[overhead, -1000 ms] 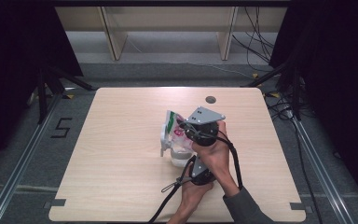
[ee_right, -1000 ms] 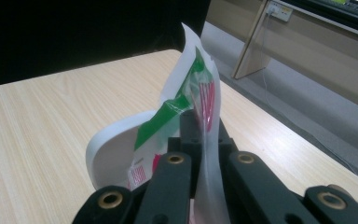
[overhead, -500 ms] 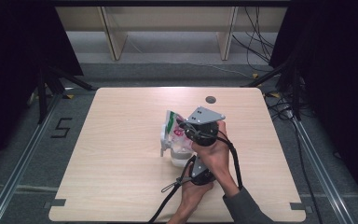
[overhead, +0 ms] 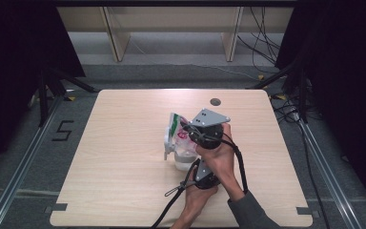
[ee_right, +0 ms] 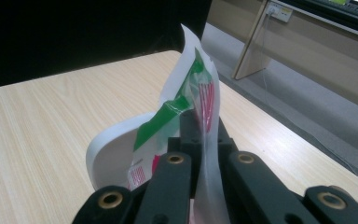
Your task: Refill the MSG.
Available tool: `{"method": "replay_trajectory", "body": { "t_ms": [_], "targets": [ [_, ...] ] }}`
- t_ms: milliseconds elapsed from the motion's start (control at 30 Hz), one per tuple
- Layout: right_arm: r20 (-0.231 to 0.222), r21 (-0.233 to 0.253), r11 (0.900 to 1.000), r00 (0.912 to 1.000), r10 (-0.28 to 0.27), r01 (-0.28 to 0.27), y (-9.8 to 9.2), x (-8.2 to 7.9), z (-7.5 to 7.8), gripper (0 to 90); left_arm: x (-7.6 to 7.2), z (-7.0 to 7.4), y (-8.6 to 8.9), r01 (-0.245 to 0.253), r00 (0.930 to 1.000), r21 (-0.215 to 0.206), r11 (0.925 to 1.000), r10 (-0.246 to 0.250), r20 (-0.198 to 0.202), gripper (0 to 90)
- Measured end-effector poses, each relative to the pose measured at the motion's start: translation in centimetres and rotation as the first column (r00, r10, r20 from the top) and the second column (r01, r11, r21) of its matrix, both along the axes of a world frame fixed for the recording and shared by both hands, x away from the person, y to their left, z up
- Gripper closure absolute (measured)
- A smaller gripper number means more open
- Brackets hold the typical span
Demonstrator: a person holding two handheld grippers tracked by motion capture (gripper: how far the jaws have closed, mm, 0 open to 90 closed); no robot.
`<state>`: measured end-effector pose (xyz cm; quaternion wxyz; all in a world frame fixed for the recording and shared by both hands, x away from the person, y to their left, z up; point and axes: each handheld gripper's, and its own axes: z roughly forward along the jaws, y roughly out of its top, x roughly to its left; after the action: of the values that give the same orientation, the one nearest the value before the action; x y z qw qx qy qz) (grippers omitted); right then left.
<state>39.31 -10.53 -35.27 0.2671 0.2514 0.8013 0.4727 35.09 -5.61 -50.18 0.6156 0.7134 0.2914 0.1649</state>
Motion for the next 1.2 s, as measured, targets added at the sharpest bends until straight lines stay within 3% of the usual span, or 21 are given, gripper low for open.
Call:
{"method": "replay_trajectory", "body": {
  "t_ms": [67, 100, 167, 567, 600, 633, 700, 833, 867, 900, 933, 1200],
  "targets": [
    [-0.021, -0.001, 1.000, 0.9997, 0.007, -0.007, 0.04, -0.07, 0.00, 89.6, -0.01, 0.00, 0.00, 0.000, 1.0000, 0.000, 1.0000, 0.000, 0.001, 78.6],
    [0.003, -0.002, 1.000, 1.0000, 0.001, -0.001, 0.01, 0.02, 0.00, 89.6, 0.01, 0.02, 0.02, 0.000, 1.0000, 0.000, 1.0000, 0.000, 0.002, 78.6],
    [0.009, -0.005, 1.000, 1.0000, -0.002, 0.002, -0.02, 0.04, 0.02, 89.6, 0.01, 0.01, 0.02, -0.001, 1.0000, 0.000, 1.0000, 0.001, -0.001, 78.6],
    [-0.024, 0.002, 1.000, 0.9997, 0.007, -0.007, 0.12, -0.03, -0.05, 89.6, 0.00, 0.01, 0.02, 0.000, 1.0000, 0.001, 1.0000, 0.000, 0.003, 78.6],
    [0.009, -0.007, 1.000, 0.9999, 0.007, -0.007, 0.04, 0.11, -0.01, 89.6, 0.01, 0.01, 0.02, 0.000, 1.0000, 0.002, 1.0000, 0.000, 0.002, 78.6],
    [0.010, -0.006, 1.000, 0.9999, 0.005, -0.005, 0.03, 0.11, -0.02, 89.6, 0.01, 0.00, 0.03, 0.000, 1.0000, 0.001, 1.0000, 0.000, 0.000, 78.6],
    [-0.017, 0.008, 1.000, 0.9998, -0.006, 0.006, 0.09, -0.02, -0.07, 89.6, -0.01, 0.00, 0.02, 0.000, 1.0000, 0.001, 1.0000, 0.000, 0.001, 78.6],
    [-0.014, 0.004, 1.000, 0.9999, -0.002, 0.002, 0.09, 0.07, -0.07, 89.6, -0.01, -0.01, 0.01, 0.001, 1.0000, 0.002, 1.0000, -0.001, 0.001, 78.6],
    [-0.032, 0.005, 1.000, 0.9995, 0.003, -0.002, 0.09, 0.03, -0.06, 89.5, -0.01, -0.01, 0.01, 0.001, 1.0000, 0.002, 1.0000, -0.001, 0.001, 78.6],
    [-0.028, 0.005, 1.000, 0.9996, 0.000, 0.000, 0.09, 0.04, -0.05, 89.5, -0.01, 0.00, 0.01, 0.001, 1.0000, 0.002, 1.0000, -0.001, 0.001, 78.6],
    [0.003, -0.002, 1.000, 1.0000, -0.005, 0.005, 0.00, 0.16, -0.02, 89.5, 0.00, 0.00, 0.01, 0.001, 1.0000, 0.002, 1.0000, -0.001, 0.001, 78.6],
    [0.002, -0.002, 1.000, 1.0000, -0.005, 0.005, 0.03, 0.17, -0.03, 89.5, -0.03, 0.02, 0.02, 0.001, 1.0000, 0.002, 1.0000, -0.001, 0.004, 78.6]
  ]
}}
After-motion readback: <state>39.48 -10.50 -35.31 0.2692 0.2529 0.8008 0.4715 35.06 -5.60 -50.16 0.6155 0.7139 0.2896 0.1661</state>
